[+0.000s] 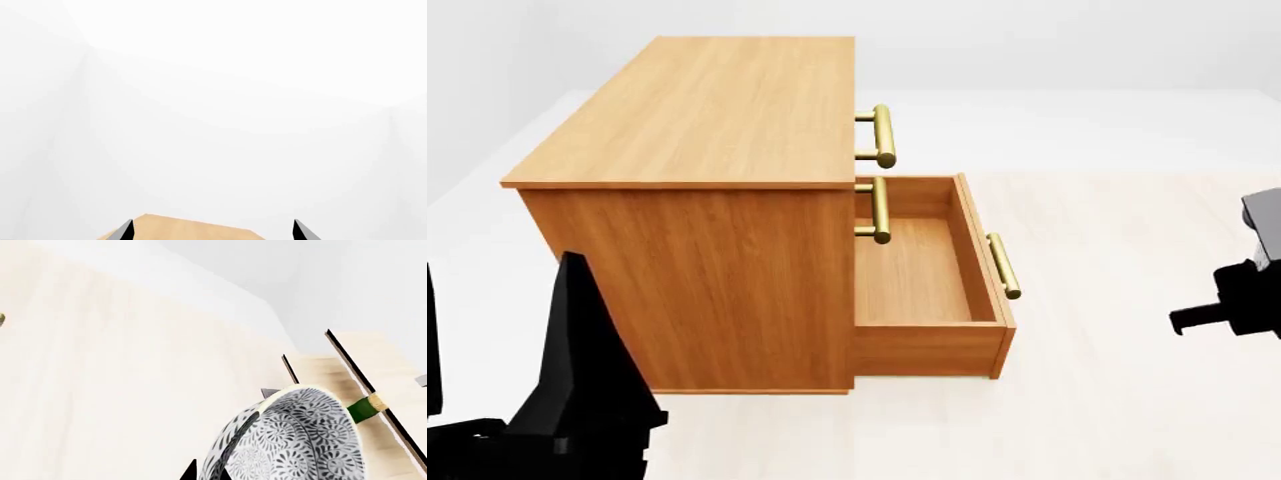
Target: Put the bowl on top of the cabinet.
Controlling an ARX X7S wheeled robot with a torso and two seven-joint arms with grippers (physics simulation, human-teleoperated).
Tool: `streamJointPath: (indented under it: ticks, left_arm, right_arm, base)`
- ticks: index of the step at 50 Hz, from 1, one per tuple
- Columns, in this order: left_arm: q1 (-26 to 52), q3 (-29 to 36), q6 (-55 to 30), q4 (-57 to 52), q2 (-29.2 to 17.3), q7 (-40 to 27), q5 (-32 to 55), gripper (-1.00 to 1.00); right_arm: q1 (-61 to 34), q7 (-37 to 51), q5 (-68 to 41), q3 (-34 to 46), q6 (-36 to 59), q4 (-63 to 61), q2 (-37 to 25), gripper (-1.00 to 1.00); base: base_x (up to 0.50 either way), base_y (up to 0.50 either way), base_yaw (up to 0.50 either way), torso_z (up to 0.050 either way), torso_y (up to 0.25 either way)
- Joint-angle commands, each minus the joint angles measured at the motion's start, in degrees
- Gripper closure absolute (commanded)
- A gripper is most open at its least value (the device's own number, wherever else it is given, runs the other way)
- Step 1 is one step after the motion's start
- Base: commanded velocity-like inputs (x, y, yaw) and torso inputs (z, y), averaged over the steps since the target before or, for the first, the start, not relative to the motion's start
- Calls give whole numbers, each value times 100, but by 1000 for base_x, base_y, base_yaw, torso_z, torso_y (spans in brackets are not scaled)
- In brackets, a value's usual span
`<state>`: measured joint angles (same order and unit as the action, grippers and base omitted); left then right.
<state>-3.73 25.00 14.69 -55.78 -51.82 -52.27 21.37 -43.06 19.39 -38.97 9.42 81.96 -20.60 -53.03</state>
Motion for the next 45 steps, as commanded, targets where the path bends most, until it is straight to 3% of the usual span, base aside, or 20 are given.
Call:
streamJointPath:
  ticks: [1,6,10,15,21,23,32,45]
  left_arm:
    - [20,25,-4,-6,-2,-16,-3,-100]
    - [43,46,-23,1,7,-17,-12,-100]
    - [36,3,-2,-18,-36,-52,29,-100]
    - [45,36,-31,-32,-25,-58,-6,-100]
    - [28,3,33,13,-59,-69,15,-100]
    - [22,8,19,-18,-65,-82,4,-100]
    - [49,24,28,3,-69,-84,32,-100]
    - [84,51,52,38,-61,-74,55,-100]
  right_arm:
    - [-1718,-494,248,1219,132,285,-13,100]
    - [-2282,-1042,675,2182,-501,661,-33,100]
    - [-2284,-1299,763,2221,-1201,1039,85,100]
    - [-2627,-1770,1347,2912,-1914,1233,3,100]
    - [-2981,-2136,1396,3113,-1950,1150,6,100]
    - [-3250,-2462,1687,3581,-2038,1159,1,100]
    - [-4204,-3450,2100,4361,-2154,1184,130,100]
    - [-5495,-4752,2439,5142,-2391,1825,811,100]
  base:
    - [0,0,0,0,0]
    - [0,0,0,0,0]
    - [0,0,0,0,0]
    - [0,0,0,0,0]
    - [0,0,0,0,0]
    - [0,0,0,0,0]
    - [0,0,0,0,0]
    - [0,0,0,0,1]
